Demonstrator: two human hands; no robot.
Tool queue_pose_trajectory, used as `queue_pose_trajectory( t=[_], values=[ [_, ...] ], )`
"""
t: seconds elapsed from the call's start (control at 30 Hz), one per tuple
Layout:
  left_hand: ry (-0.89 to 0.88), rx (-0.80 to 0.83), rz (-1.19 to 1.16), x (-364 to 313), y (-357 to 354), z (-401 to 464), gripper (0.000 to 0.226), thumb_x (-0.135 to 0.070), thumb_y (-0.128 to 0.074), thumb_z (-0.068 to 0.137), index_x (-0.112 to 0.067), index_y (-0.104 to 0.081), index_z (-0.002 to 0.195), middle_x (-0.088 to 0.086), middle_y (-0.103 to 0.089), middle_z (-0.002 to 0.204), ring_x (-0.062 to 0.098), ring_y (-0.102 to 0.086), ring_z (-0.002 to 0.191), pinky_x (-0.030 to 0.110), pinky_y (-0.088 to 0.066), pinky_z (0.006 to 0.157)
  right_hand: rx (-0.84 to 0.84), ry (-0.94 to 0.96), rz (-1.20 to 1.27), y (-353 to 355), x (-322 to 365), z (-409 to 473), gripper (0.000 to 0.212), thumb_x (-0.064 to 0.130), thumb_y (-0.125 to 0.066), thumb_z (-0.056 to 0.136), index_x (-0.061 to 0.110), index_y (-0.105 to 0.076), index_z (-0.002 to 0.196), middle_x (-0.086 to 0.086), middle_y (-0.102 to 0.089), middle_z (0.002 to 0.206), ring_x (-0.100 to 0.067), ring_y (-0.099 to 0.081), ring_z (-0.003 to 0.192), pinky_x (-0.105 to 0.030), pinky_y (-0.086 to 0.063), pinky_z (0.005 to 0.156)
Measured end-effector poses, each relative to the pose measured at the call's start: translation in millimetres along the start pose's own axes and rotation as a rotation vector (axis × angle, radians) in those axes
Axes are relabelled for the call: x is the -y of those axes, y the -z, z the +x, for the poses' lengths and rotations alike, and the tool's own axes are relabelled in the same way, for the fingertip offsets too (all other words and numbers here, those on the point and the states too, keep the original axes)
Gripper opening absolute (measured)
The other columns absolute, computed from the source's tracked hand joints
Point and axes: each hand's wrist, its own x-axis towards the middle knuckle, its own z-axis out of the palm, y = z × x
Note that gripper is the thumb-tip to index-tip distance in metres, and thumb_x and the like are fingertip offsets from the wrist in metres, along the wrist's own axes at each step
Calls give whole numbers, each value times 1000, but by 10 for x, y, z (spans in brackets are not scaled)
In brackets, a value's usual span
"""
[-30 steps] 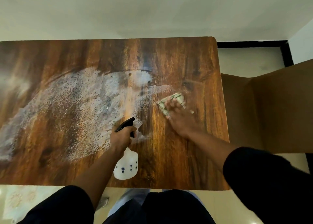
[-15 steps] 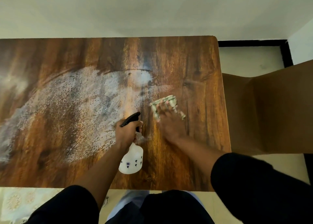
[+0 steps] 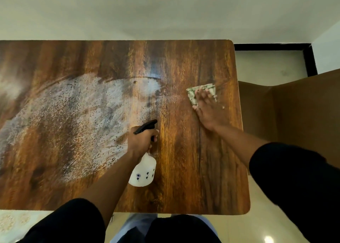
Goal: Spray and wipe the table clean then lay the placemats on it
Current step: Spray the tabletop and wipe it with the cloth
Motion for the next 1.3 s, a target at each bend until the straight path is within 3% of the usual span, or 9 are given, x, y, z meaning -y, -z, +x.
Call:
queue_pose_trajectory(
  t=[0.13,0.33,0.43,0.6,0.77,0.87,1.07,1.17,1.3],
  values=[
    [-18,20,-13,-74,-130,22,23,-9,-71,88,13,-69,79,20,-65,68,22,-46,46,28,-38,41,-55,-222,2,255,-240,388,66,48,-25,111,26,4,166,1,12,173,-22,11,159,-54,1,128],
    [-12,5,-49,-66,-192,41,23,-8,-72,87,13,-70,80,21,-65,69,21,-46,44,28,-38,40,-111,-289,2,161,-2,433,68,46,-25,109,20,1,166,-5,8,174,-27,9,160,-56,6,126],
    [-14,-22,-62,-47,-169,35,17,-8,-72,87,8,-74,82,19,-65,68,21,-45,44,29,-37,40,-87,-181,-11,-21,458,314,63,36,-35,107,21,-13,165,-6,-4,174,-28,-1,160,-61,-6,127],
    [-58,-140,-19,-5,-49,-36,21,-12,-70,85,6,-70,74,24,-61,64,22,-45,44,31,-37,45,91,258,-107,-483,1334,-14,64,46,-26,110,24,-4,165,0,6,174,-22,11,159,-57,1,128],
    [-31,-174,-23,22,115,-50,20,-6,-69,87,4,-71,70,19,-64,63,22,-44,41,31,-38,46,142,438,-175,-478,1273,-45,66,53,-21,108,27,-2,166,6,6,173,-16,7,160,-49,-2,129],
    [-5,-165,-64,76,205,-20,15,-6,-71,87,-4,-74,72,15,-66,65,20,-43,42,31,-38,46,114,298,-91,-298,936,142,68,58,-12,103,32,2,164,4,7,172,-20,7,159,-54,-4,128],
    [-11,-168,-82,114,326,-94,11,-14,-70,75,-18,-80,72,15,-67,65,21,-44,40,30,-41,48,-54,-89,40,97,136,463,64,37,-34,111,28,-1,166,4,7,173,-18,9,159,-50,-1,128],
    [-10,-169,-107,147,400,-134,41,-4,-67,81,-39,-80,65,9,-67,63,22,-40,40,29,-39,46,-91,-192,18,37,232,506,64,33,-32,111,22,-1,166,-1,6,174,-22,9,160,-51,3,128],
    [-7,-170,-136,179,478,-226,50,-1,-65,82,-47,-80,67,2,-69,60,20,-37,40,29,-37,45,-119,-141,-2,-276,748,273,67,32,-37,109,22,-6,166,-2,6,174,-26,7,160,-56,5,126]
  ],
)
